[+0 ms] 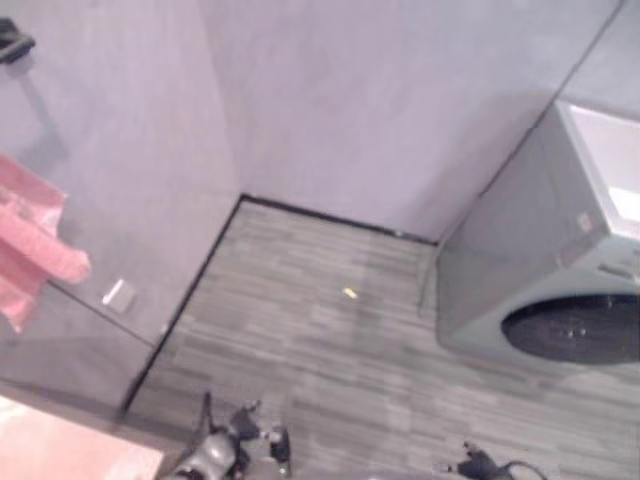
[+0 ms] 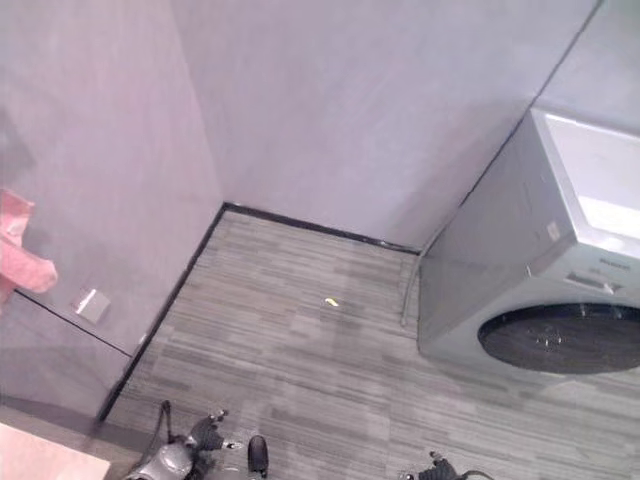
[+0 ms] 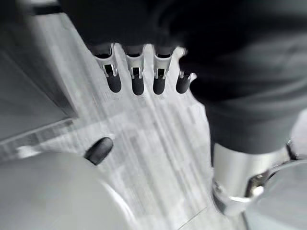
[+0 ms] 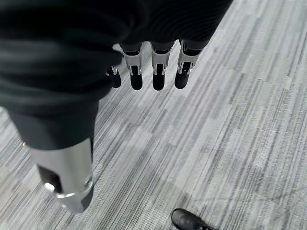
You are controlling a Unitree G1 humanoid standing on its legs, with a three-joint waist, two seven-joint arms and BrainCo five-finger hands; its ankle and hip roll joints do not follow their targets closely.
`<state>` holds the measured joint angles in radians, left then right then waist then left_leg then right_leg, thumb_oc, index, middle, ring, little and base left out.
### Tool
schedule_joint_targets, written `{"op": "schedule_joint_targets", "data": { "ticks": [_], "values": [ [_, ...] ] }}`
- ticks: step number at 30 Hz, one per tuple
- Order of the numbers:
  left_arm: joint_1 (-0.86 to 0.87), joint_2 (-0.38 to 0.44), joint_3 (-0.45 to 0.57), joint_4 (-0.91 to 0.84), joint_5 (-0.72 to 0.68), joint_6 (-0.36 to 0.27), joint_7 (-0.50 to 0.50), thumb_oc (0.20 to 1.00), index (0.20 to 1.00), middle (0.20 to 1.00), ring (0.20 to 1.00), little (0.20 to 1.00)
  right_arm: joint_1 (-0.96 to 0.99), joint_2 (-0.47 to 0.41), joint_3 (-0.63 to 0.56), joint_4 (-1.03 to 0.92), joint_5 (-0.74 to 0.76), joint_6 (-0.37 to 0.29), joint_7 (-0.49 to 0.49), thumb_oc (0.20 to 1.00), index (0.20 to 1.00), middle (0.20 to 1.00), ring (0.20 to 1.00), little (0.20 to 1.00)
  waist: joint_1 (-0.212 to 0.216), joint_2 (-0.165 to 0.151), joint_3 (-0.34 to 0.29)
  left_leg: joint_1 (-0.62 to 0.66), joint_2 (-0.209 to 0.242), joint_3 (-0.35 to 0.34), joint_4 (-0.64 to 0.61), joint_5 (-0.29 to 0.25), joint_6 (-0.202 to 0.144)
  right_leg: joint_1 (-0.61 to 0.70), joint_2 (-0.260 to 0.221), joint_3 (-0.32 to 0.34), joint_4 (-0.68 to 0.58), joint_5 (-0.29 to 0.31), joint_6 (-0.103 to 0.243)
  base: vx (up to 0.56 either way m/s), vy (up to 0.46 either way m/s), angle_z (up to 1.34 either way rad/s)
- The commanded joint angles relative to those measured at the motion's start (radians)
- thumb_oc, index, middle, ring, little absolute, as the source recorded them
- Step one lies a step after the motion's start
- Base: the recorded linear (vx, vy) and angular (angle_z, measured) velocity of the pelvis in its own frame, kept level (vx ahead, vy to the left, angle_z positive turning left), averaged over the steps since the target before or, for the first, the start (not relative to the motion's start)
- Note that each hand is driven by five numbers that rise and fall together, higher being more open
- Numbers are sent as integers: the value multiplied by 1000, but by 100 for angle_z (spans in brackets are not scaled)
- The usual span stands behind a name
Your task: Put brush and paste in cup on sink, flatten towel.
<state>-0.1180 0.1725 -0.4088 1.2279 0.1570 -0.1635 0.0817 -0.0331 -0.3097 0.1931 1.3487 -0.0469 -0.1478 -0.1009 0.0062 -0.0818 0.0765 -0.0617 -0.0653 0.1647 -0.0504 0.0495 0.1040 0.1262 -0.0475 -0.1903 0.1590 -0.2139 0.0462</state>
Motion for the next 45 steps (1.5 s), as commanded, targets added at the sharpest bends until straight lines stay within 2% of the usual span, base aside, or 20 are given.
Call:
{"op": "schedule_joint_targets", "data": {
  "ticks": [1,7,10,11,13,14,15,16,17,18,19,20,24,27,29,34,38,40,42,45],
  "values": [
    [-23,103,19,29,30,-6,-1,1000,1000,1000,1000,1000,23,-48,26,-41,-30,-12,-9,1000,1000,1000,1000,1000,10,14,-42,-116,16,8,187,-137,-46,-19,-68,13,7,155,55,87,102,5],
    [-10,119,17,41,45,-14,-5,1000,1000,1000,1000,1000,15,-33,65,-148,-58,-25,-5,1000,1000,1000,1000,1000,8,11,-51,-77,-15,5,163,-164,-15,-57,-99,37,101,254,87,116,152,-3],
    [-1,132,26,43,32,-19,0,1000,1000,1000,1000,1000,19,-47,79,-237,-72,-32,0,1000,1000,1000,1000,1000,-7,20,-15,-16,-38,-15,115,-166,24,-190,-129,63,372,337,74,44,175,-14],
    [1,133,30,45,25,-19,2,1000,1000,1000,1000,1000,20,-50,75,-255,-68,-35,-2,1000,1000,1000,1000,1000,-14,23,1,-1,-40,-16,111,-168,30,-208,-135,50,431,335,68,49,174,-2],
    [-5,137,33,49,21,-15,4,1000,1000,1000,1000,1000,21,-52,70,-273,-61,-38,-6,1000,1000,1000,1000,1000,-21,29,13,25,-35,-27,105,-171,30,-257,-122,53,465,264,52,67,41,11],
    [-6,140,38,51,16,-15,7,1000,1000,1000,1000,1000,27,-52,71,-283,-60,-41,-6,1000,1000,1000,1000,1000,-20,32,18,34,-28,-26,103,-169,26,-280,-110,43,442,204,37,51,-7,22],
    [-6,140,37,51,16,-15,7,1000,1000,1000,1000,1000,27,-53,71,-284,-60,-41,-6,1000,1000,1000,1000,1000,-21,32,19,37,-27,-28,103,-170,25,-276,-109,41,441,203,36,119,-32,31],
    [-7,147,48,67,11,-15,13,1000,1000,1000,1000,1000,32,-50,68,-296,-58,-42,-4,1000,1000,1000,1000,1000,-7,42,25,57,-2,-18,99,-182,6,-276,-124,-24,320,119,32,92,-33,26],
    [-7,146,48,67,11,-15,13,1000,1000,1000,1000,1000,32,-51,68,-296,-58,-42,-4,1000,1000,1000,1000,1000,-8,44,25,56,0,-19,99,-180,6,-274,-123,-27,317,120,30,92,-121,2],
    [-16,155,54,70,6,-17,24,1000,1000,1000,1000,1000,31,-52,70,-305,-58,-44,-8,1000,1000,1000,1000,1000,-6,40,38,44,14,-27,122,-180,-6,-286,-101,4,175,133,31,-1,-98,-18],
    [-16,155,54,70,6,-17,24,1000,1000,1000,1000,1000,31,-52,70,-305,-58,-44,-8,1000,1000,1000,1000,1000,-6,40,38,43,14,-27,122,-180,-6,-286,-100,4,175,133,31,68,-193,-10],
    [-27,166,60,63,-5,-23,33,1000,1000,1000,1000,1000,30,-53,71,-310,-54,-42,-10,1000,1000,1000,1000,1000,0,33,47,48,23,-34,128,-188,-18,-280,-91,54,0,188,51,116,-162,3],
    [-39,177,79,72,-29,-28,50,1000,1000,1000,1000,1000,35,-49,69,-323,-69,-31,-7,1000,1000,1000,1000,1000,12,20,47,75,45,-47,125,-198,-44,-310,-133,69,-139,301,86,175,-205,24],
    [-32,183,94,74,-45,-29,54,1000,1000,1000,1000,1000,47,-49,75,-334,-74,-31,1,1000,1000,1000,1000,1000,7,6,45,101,57,-75,117,-205,-57,-303,-126,102,-121,306,88,267,-311,44],
    [-24,192,118,86,-61,-27,58,1000,1000,1000,1000,1000,50,-43,82,-323,-70,-33,9,1000,1000,1000,1000,1000,11,-14,31,136,93,-86,98,-202,-79,-294,-100,109,-85,268,76,320,-428,19],
    [-25,189,133,65,-97,-26,60,1000,1000,1000,1000,1000,61,-96,89,-368,-59,-48,7,1000,1000,1000,1000,1000,5,-30,31,76,184,-137,248,-148,-121,-270,-19,48,3,161,11,294,-574,41],
    [-43,192,133,57,-110,-28,64,1000,1000,1000,1000,1000,69,-122,75,-376,-51,-52,-4,1000,1000,1000,1000,1000,-8,-40,43,18,223,-100,335,-83,-127,-247,8,16,-6,131,-28,90,-279,65],
    [-49,199,137,35,-115,-30,73,1000,1000,1000,1000,1000,87,-135,61,-385,-34,-56,-8,1000,1000,1000,1000,1000,-24,-41,59,-12,260,-8,401,-84,-126,-229,14,-21,0,98,-40,151,-292,56],
    [-65,206,132,18,-115,-30,77,1000,1000,1000,1000,1000,101,-144,51,-374,-32,-53,-14,1000,1000,1000,1000,1000,-23,-46,91,-76,214,12,324,-126,-123,-232,4,-60,10,82,-35,69,-215,43],
    [-85,210,122,25,-106,-27,77,1000,1000,1000,1000,1000,112,-138,56,-336,-46,-48,-21,1000,1000,1000,1000,1000,-32,-53,110,-175,216,78,257,-74,-143,-237,-11,-121,11,75,-45,35,-128,81]
  ]
}}
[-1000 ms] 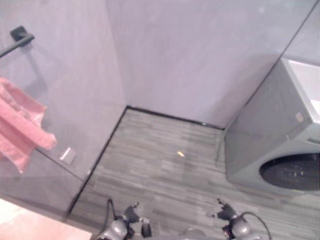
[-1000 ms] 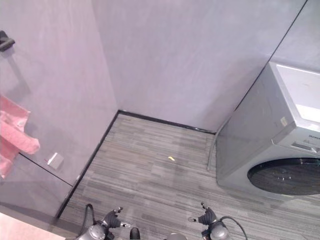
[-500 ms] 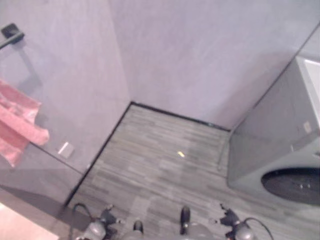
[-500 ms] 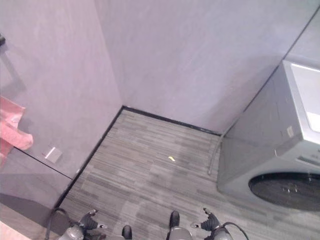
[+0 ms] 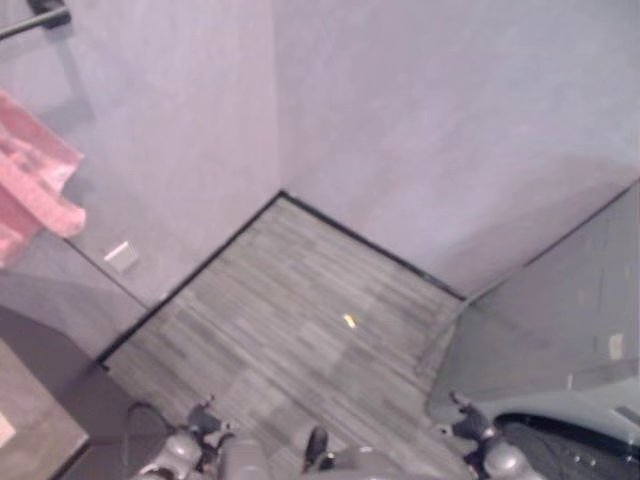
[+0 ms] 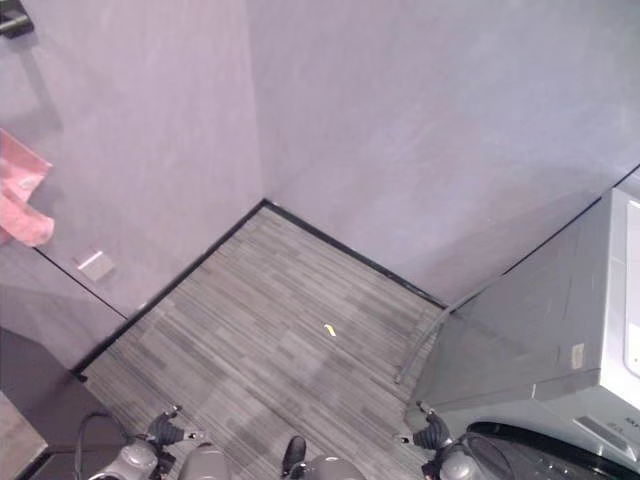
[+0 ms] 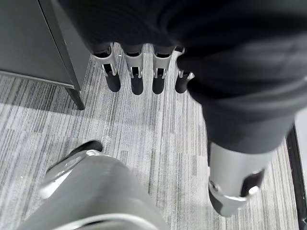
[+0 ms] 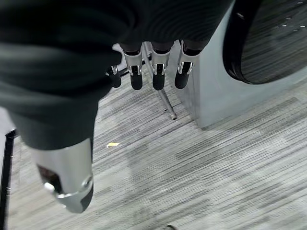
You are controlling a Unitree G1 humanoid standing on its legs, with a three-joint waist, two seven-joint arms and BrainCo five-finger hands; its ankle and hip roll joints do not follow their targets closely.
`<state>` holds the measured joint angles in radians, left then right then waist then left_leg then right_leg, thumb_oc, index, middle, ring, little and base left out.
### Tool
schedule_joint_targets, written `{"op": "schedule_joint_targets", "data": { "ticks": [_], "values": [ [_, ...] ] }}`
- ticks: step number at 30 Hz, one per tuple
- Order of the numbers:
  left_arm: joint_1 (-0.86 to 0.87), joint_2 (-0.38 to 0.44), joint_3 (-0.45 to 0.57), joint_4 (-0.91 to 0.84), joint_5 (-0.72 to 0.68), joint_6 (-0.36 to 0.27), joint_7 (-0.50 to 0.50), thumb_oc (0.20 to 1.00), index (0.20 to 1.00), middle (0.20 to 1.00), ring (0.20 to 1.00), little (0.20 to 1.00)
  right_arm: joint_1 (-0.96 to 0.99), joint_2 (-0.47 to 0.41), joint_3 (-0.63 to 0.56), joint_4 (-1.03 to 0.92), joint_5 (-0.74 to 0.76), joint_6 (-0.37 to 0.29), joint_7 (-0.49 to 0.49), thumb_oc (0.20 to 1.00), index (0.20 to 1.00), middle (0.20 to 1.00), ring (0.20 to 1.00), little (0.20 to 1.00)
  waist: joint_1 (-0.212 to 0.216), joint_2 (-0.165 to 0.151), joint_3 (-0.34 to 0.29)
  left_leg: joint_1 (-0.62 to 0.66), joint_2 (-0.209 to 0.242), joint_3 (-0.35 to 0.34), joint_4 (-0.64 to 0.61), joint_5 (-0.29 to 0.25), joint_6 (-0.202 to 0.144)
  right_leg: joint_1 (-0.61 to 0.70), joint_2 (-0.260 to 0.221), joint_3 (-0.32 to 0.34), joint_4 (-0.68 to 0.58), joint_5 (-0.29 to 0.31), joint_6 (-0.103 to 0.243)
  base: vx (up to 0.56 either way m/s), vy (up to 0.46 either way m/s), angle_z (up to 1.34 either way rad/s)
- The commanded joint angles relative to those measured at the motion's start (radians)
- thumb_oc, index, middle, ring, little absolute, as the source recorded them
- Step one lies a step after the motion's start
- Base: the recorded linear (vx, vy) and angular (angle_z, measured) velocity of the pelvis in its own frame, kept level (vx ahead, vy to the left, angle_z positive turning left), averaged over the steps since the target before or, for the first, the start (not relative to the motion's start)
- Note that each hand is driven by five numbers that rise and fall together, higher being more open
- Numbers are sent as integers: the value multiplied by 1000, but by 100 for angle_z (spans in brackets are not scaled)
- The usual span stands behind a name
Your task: Put brush and paste in cup on sink, flatten towel.
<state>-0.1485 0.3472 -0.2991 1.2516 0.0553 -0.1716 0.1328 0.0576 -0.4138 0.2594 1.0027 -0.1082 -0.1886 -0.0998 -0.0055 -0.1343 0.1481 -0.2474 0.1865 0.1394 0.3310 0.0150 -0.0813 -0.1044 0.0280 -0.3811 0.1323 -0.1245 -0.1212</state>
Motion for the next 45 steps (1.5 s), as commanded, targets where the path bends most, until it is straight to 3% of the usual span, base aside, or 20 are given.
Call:
{"op": "schedule_joint_targets", "data": {
  "ticks": [1,2,4,5,7,13,18,22,24,28,29,30,31,33,34,35,36,37,41,45],
  "values": [
    [-55,35,13,2,-4,-19,26,1000,1000,1000,1000,1000,21,-34,-10,11,15,-8,-23,1000,1000,1000,1000,1000,-22,-1,37,11,-37,102,-127,-37,43,-7,-87,68,38,-15,122,84,-34,108],
    [-54,35,13,0,0,-18,28,1000,1000,1000,1000,1000,23,-30,-9,25,10,-6,-27,1000,1000,1000,1000,1000,-24,2,40,9,-46,121,-165,-14,35,0,-86,52,38,-16,124,178,24,116],
    [-37,31,17,2,20,-13,14,1000,1000,1000,1000,1000,21,-23,-11,65,1,-1,-35,1000,1000,1000,1000,1000,-51,20,32,25,-32,302,-238,20,19,17,-88,0,42,-23,129,253,53,38],
    [-36,30,18,2,20,-13,14,1000,1000,1000,1000,1000,21,-23,-10,65,1,-1,-35,1000,1000,1000,1000,1000,-50,19,32,29,-33,305,-241,21,19,17,-89,2,43,-23,129,289,134,69],
    [-6,23,38,26,22,-6,14,1000,1000,1000,1000,1000,6,-14,-13,61,1,2,-37,1000,1000,1000,1000,1000,-38,22,18,33,-62,256,-231,0,35,51,-104,-11,46,-45,137,292,171,75],
    [20,21,44,49,43,-5,12,1000,1000,1000,1000,1000,10,0,-24,-12,7,-5,-28,1000,1000,1000,1000,1000,-27,11,1,35,-96,242,-191,-63,67,116,-144,-7,31,-37,165,280,209,-2],
    [10,26,10,11,48,-17,15,1000,1000,1000,1000,1000,13,20,-1,-28,-6,-5,-22,1000,1000,1000,1000,1000,-24,3,-17,44,-162,203,-212,-100,108,114,-188,17,40,61,217,208,305,23],
    [-3,27,-23,-14,58,-26,16,1000,1000,1000,1000,1000,-1,32,16,-10,-11,-1,-23,1000,1000,1000,1000,1000,-28,8,-28,69,-214,153,-254,-116,145,91,-220,67,98,143,245,122,259,42],
    [-3,28,-38,-24,62,-31,16,1000,1000,1000,1000,1000,-11,40,20,3,-7,-3,-25,1000,1000,1000,1000,1000,-42,19,-33,106,-249,111,-277,-132,176,55,-227,149,215,198,250,128,270,37],
    [-10,33,-64,-30,84,-38,14,1000,1000,1000,1000,1000,-18,46,25,7,4,-11,-24,1000,1000,1000,1000,1000,-55,29,-25,143,-268,84,-285,-143,192,20,-216,208,346,217,241,94,158,44],
    [-10,31,-78,-28,92,-37,8,1000,1000,1000,1000,1000,-19,49,31,2,8,-15,-23,1000,1000,1000,1000,1000,-66,38,-22,172,-264,67,-294,-144,193,-22,-179,248,385,160,222,82,84,33],
    [-10,31,-78,-28,92,-37,8,1000,1000,1000,1000,1000,-20,48,31,2,8,-15,-23,1000,1000,1000,1000,1000,-66,38,-23,170,-264,68,-294,-142,192,-25,-179,247,387,159,220,68,51,28],
    [-6,28,-76,-20,89,-37,6,1000,1000,1000,1000,1000,-20,51,31,3,11,-18,-22,1000,1000,1000,1000,1000,-60,46,-22,183,-253,65,-299,-138,188,-54,-165,234,375,95,203,31,25,29],
    [1,22,-72,7,87,-33,6,1000,1000,1000,1000,1000,-32,61,31,8,8,-17,-29,1000,1000,1000,1000,1000,-43,62,-17,199,-228,68,-297,-140,174,-60,-184,155,240,52,204,63,7,31],
    [1,22,-72,7,87,-33,6,1000,1000,1000,1000,1000,-32,61,31,8,8,-17,-29,1000,1000,1000,1000,1000,-44,63,-16,200,-227,67,-297,-140,174,-57,-183,154,237,53,204,40,-53,8],
    [2,18,-69,18,86,-35,5,1000,1000,1000,1000,1000,-37,62,33,15,6,-18,-29,1000,1000,1000,1000,1000,-43,66,-11,201,-223,65,-291,-134,170,-85,-155,198,99,84,212,1,-36,6],
    [1,18,-69,18,86,-35,5,1000,1000,1000,1000,1000,-37,62,33,15,6,-18,-29,1000,1000,1000,1000,1000,-43,66,-12,199,-222,66,-291,-134,170,-86,-154,198,97,86,211,60,-80,14],
    [2,18,-67,29,89,-35,7,1000,1000,1000,1000,1000,-38,66,36,7,4,-16,-27,1000,1000,1000,1000,1000,-42,61,-7,208,-223,62,-281,-144,165,-94,-155,227,-4,136,232,60,-44,19],
    [4,18,-57,52,84,-37,10,1000,1000,1000,1000,1000,-32,74,40,-4,-18,-11,-19,1000,1000,1000,1000,1000,-40,60,-7,236,-224,38,-263,-168,158,-111,-185,274,-124,228,256,141,-87,18],
    [11,19,-49,64,78,-36,8,1000,1000,1000,1000,1000,-31,81,43,7,-30,-7,-12,1000,1000,1000,1000,1000,-35,53,-18,272,-217,17,-268,-183,147,-106,-200,299,-164,267,266,254,-198,37]
  ]
}}
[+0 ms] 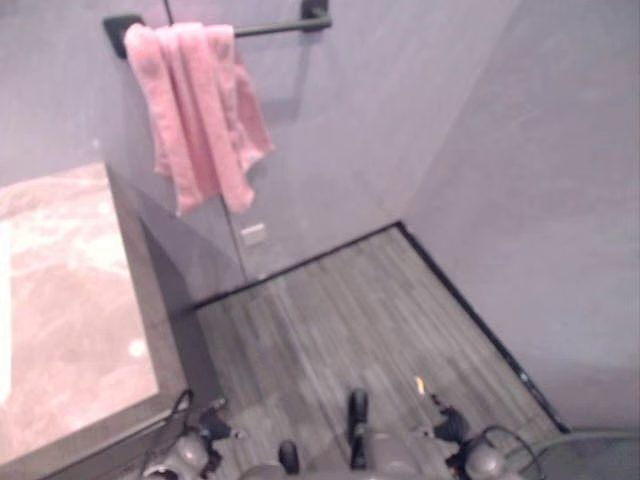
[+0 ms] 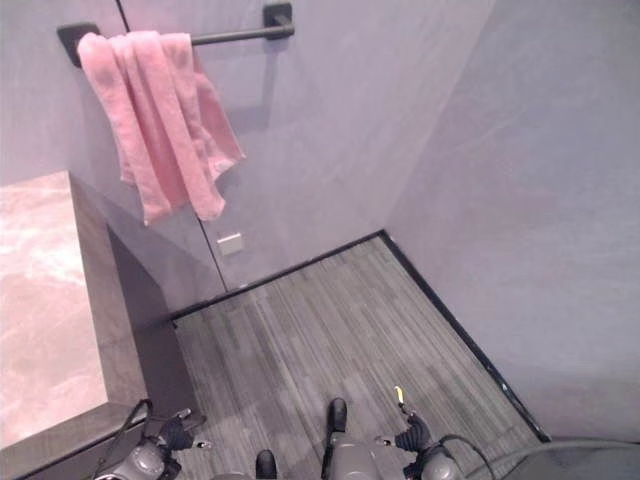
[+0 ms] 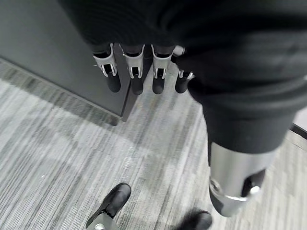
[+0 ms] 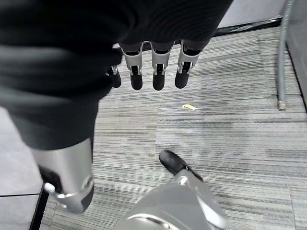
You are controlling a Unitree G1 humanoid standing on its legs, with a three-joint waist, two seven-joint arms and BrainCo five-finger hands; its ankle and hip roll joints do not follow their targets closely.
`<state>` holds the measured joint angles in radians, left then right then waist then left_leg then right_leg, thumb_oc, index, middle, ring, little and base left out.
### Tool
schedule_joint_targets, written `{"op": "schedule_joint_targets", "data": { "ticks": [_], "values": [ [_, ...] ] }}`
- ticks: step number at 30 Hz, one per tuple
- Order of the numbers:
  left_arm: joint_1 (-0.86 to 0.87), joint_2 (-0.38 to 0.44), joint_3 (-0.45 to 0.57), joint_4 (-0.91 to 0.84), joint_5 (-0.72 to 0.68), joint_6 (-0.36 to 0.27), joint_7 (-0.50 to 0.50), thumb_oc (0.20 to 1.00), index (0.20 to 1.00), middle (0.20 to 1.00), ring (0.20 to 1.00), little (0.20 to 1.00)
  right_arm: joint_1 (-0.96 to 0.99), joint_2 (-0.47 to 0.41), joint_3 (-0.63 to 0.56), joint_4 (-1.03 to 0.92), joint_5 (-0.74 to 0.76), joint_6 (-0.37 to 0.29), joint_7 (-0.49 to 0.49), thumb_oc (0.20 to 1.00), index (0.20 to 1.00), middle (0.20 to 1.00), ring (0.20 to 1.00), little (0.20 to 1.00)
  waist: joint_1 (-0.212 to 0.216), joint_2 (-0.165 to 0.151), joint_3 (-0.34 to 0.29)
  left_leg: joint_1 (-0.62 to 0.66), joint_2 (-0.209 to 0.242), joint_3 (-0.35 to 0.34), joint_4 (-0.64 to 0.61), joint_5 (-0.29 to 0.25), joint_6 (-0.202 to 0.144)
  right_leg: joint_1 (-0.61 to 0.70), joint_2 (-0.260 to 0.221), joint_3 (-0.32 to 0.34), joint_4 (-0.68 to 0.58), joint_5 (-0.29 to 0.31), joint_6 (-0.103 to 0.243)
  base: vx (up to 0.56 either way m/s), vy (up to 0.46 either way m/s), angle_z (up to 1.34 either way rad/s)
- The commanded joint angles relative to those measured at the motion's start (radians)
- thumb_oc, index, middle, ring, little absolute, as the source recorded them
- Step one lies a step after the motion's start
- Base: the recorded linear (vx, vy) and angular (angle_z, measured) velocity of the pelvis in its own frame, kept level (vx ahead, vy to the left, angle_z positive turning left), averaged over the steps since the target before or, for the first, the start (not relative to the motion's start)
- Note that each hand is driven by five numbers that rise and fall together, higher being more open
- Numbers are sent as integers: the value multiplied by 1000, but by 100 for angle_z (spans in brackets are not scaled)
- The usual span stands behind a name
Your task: Put brush and paste in cup on sink, flatten towel.
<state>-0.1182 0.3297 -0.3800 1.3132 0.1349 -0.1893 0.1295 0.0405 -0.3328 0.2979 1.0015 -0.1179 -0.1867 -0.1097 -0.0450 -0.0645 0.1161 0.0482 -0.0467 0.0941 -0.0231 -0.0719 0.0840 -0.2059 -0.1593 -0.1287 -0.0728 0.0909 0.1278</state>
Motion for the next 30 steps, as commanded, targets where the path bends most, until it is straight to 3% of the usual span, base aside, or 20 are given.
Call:
{"op": "schedule_joint_targets", "data": {
  "ticks": [1,3,5,9,10,11,12,13,15,16,17,18,20,26,30],
  "values": [
    [-14,39,40,10,-8,-18,10,1000,1000,1000,1000,1000,-14,2,4,15,-23,-8,4,1000,1000,1000,1000,1000,5,-23,5,2,28,46,80,-105,-26,-5,-14,68,61,59,20,183,-167,35],
    [-11,40,48,12,-18,-17,8,1000,1000,1000,1000,1000,-12,1,5,14,-24,-9,6,1000,1000,1000,1000,1000,5,-30,-1,13,37,39,84,-109,-32,-10,-4,92,87,50,18,270,-259,37],
    [-4,43,61,26,-19,-15,8,1000,1000,1000,1000,1000,-10,-2,7,27,-27,-12,10,1000,1000,1000,1000,1000,7,-41,-17,53,71,27,88,-109,-57,8,22,102,117,-3,4,376,-406,27],
    [1,39,63,38,-23,-11,4,1000,1000,1000,1000,1000,-7,-20,5,53,-31,-14,9,1000,1000,1000,1000,1000,-6,-40,-33,51,119,-1,116,-68,-90,34,65,69,162,-62,-25,251,-380,32],
    [-10,40,60,26,-37,-1,3,1000,1000,1000,1000,1000,2,-35,-21,67,-7,-13,-2,1000,1000,1000,1000,1000,-41,-46,-42,24,182,81,140,-18,-104,46,63,11,195,-100,-44,147,-360,53],
    [-27,38,50,16,-36,3,6,1000,1000,1000,1000,1000,4,-43,-38,84,6,-9,-13,1000,1000,1000,1000,1000,-63,-47,-46,4,201,165,137,-9,-99,57,50,-26,188,-110,-47,216,-430,141],
    [-42,31,43,7,-37,7,11,1000,1000,1000,1000,1000,15,-47,-73,112,39,-5,-32,1000,1000,1000,1000,1000,-115,-31,-52,3,228,342,99,-13,-115,86,38,-78,179,-127,-36,113,-163,182],
    [-42,30,43,7,-38,7,11,1000,1000,1000,1000,1000,15,-48,-73,113,39,-6,-32,1000,1000,1000,1000,1000,-115,-29,-52,7,227,343,93,-11,-116,88,39,-77,179,-128,-35,102,-77,259],
    [-39,15,34,6,-38,5,13,1000,1000,1000,1000,1000,16,-50,-86,140,63,-4,-37,1000,1000,1000,1000,1000,-106,-15,-54,-21,191,222,93,9,-128,93,51,-49,164,-115,-40,104,17,133],
    [-43,8,16,2,-26,1,13,1000,1000,1000,1000,1000,23,-44,-102,150,67,-3,-41,1000,1000,1000,1000,1000,-130,-2,-67,-16,174,199,54,-27,-113,86,39,-23,175,-117,-31,114,42,0],
    [-43,8,16,2,-26,1,13,1000,1000,1000,1000,1000,23,-44,-102,150,67,-3,-41,1000,1000,1000,1000,1000,-130,-2,-67,-17,173,199,54,-27,-112,86,39,-23,175,-117,-31,79,134,7],
    [-42,2,-1,5,-10,-4,10,1000,1000,1000,1000,1000,20,-37,-100,159,62,0,-34,1000,1000,1000,1000,1000,-143,11,-67,-16,152,198,26,-29,-91,59,28,53,205,-101,-28,7,139,18],
    [-43,3,-6,6,-5,-7,11,1000,1000,1000,1000,1000,11,-31,-80,146,42,0,-29,1000,1000,1000,1000,1000,-140,17,-55,-1,138,202,13,-30,-84,43,26,103,224,-92,-23,-1,130,-16],
    [-33,-3,-17,17,4,-10,9,1000,1000,1000,1000,1000,8,-27,-64,85,20,-6,-22,1000,1000,1000,1000,1000,-149,33,-34,13,108,194,50,-70,-57,33,14,188,268,-69,-11,-8,88,-6],
    [-12,8,-6,18,7,-10,10,1000,1000,1000,1000,1000,17,-23,-47,69,-6,-9,-18,1000,1000,1000,1000,1000,-127,23,-38,32,127,255,36,-64,-72,33,20,143,218,-70,-7,-19,-20,-15]
  ]
}}
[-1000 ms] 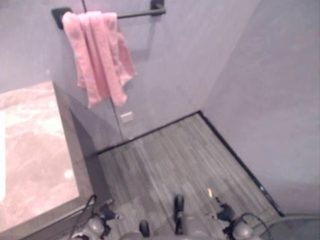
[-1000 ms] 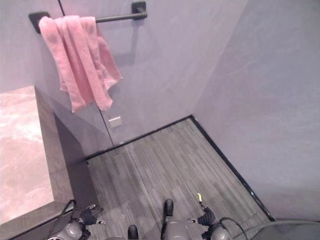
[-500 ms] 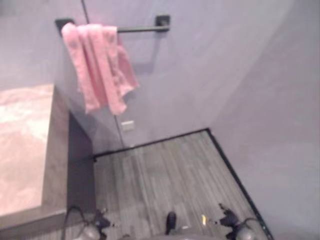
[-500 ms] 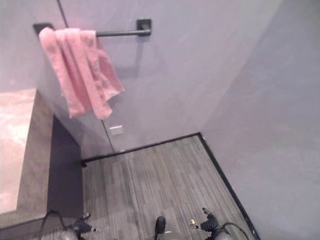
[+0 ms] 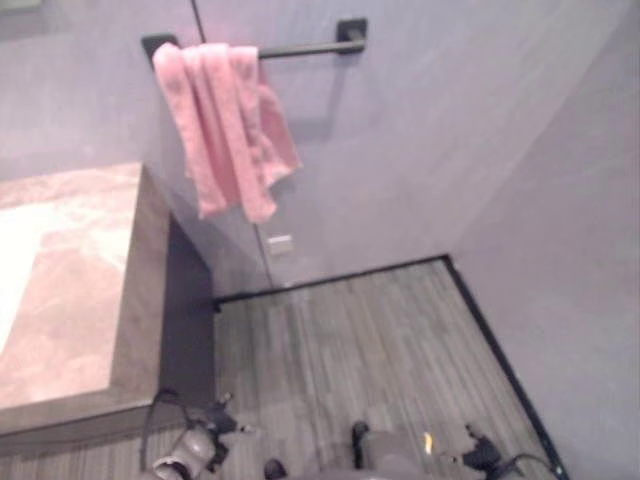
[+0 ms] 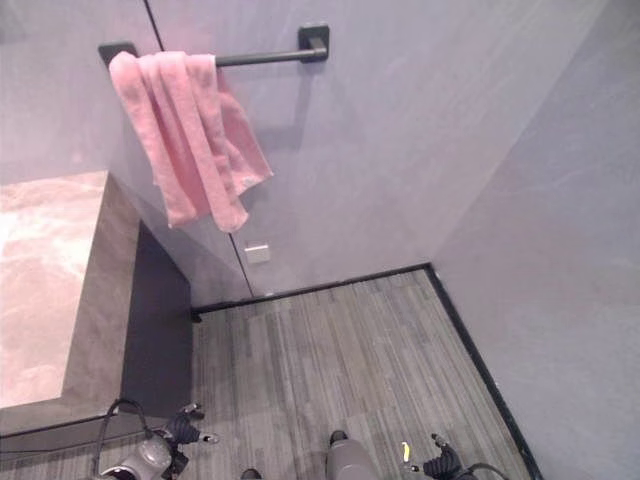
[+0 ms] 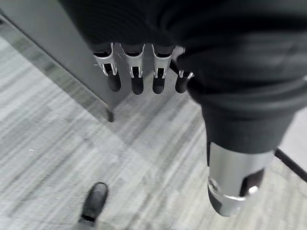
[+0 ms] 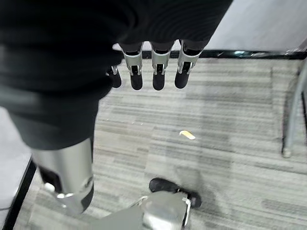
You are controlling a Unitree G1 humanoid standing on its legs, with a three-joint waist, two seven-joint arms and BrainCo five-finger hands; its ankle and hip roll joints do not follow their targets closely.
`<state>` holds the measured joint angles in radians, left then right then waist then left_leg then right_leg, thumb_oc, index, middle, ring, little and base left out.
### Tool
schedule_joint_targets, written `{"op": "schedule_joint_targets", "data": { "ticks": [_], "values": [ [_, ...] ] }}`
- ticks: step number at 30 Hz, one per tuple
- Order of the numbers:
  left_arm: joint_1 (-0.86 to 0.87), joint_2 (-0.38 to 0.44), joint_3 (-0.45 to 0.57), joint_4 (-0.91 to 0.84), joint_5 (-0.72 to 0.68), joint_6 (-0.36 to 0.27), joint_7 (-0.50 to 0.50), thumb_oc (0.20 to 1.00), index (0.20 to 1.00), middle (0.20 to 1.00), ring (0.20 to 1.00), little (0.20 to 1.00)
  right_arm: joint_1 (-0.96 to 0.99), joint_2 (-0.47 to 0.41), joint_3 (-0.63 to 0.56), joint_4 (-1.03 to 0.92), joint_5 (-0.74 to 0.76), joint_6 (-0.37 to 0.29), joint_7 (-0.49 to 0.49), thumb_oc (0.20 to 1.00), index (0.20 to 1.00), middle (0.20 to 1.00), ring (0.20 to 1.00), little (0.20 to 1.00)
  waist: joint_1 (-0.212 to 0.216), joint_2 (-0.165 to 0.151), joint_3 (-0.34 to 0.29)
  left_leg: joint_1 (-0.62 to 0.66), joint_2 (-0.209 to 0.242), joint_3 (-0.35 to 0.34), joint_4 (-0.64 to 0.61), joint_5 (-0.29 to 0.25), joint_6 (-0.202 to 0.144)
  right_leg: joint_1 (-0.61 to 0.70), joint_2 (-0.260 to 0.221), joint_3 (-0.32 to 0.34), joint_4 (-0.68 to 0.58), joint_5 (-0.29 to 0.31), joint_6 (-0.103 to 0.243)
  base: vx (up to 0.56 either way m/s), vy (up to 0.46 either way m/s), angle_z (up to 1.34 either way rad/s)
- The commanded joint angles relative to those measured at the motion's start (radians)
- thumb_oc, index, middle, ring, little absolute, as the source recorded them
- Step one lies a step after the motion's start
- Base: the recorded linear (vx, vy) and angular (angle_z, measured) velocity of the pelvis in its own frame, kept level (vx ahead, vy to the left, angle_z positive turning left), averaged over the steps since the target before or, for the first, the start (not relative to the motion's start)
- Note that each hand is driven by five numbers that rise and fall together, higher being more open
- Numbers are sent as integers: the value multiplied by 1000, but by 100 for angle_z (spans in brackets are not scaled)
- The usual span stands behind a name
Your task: Put brush and paste in cup on sink, flatten towel.
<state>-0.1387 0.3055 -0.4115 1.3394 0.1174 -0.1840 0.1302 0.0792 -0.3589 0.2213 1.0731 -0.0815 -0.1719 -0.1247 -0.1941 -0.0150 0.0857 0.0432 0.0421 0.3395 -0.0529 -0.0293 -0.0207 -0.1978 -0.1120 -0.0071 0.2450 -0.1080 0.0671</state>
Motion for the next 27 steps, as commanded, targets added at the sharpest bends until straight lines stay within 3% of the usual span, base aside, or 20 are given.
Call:
{"op": "schedule_joint_targets", "data": {
  "ticks": [1,8,13,15,18,20,22,27],
  "values": [
    [6,37,24,-9,26,-15,10,1000,1000,1000,1000,1000,-22,4,35,-1,-45,-24,-3,1000,1000,1000,1000,1000,23,-30,-5,32,41,9,67,-104,31,24,-24,20,-109,132,57,-55,-84,-42],
    [-8,51,13,-36,43,-23,22,1000,1000,1000,1000,1000,-22,-17,75,4,-100,-25,-12,1000,1000,1000,1000,1000,54,-38,-5,25,72,-6,3,-37,-7,48,-12,-55,-172,113,50,-36,-100,3],
    [-4,47,22,-35,33,-26,29,1000,1000,1000,1000,1000,-35,-25,93,-16,-99,-31,-14,1000,1000,1000,1000,1000,63,-36,-7,10,79,-30,-8,-24,-11,52,5,-37,-207,116,35,-38,-89,9],
    [5,44,28,-27,30,-26,30,1000,1000,1000,1000,1000,-40,-31,104,-29,-100,-37,-13,1000,1000,1000,1000,1000,77,-37,-8,-4,69,-86,0,-26,-8,57,13,-17,-238,124,27,-31,-79,2],
    [7,33,46,3,16,-25,33,1000,1000,1000,1000,1000,-57,-40,116,-36,-110,-43,-8,1000,1000,1000,1000,1000,100,-48,-4,-52,22,-292,30,-43,0,39,21,16,-253,145,8,-59,-93,-9],
    [11,30,47,9,14,-24,31,1000,1000,1000,1000,1000,-59,-43,115,-35,-111,-44,-7,1000,1000,1000,1000,1000,102,-50,-6,-64,11,-335,44,-51,2,29,23,25,-248,145,5,-36,-48,-25],
    [15,26,46,17,16,-24,29,1000,1000,1000,1000,1000,-63,-40,114,-26,-114,-43,-7,1000,1000,1000,1000,1000,102,-51,-6,-68,4,-352,48,-56,6,24,25,29,-239,144,4,-18,-13,-13],
    [20,23,51,13,12,-22,29,1000,1000,1000,1000,1000,-62,-25,105,15,-112,-36,-13,1000,1000,1000,1000,1000,103,-41,-3,-57,10,-319,41,-54,10,16,21,12,-188,113,8,16,25,3]
  ]
}}
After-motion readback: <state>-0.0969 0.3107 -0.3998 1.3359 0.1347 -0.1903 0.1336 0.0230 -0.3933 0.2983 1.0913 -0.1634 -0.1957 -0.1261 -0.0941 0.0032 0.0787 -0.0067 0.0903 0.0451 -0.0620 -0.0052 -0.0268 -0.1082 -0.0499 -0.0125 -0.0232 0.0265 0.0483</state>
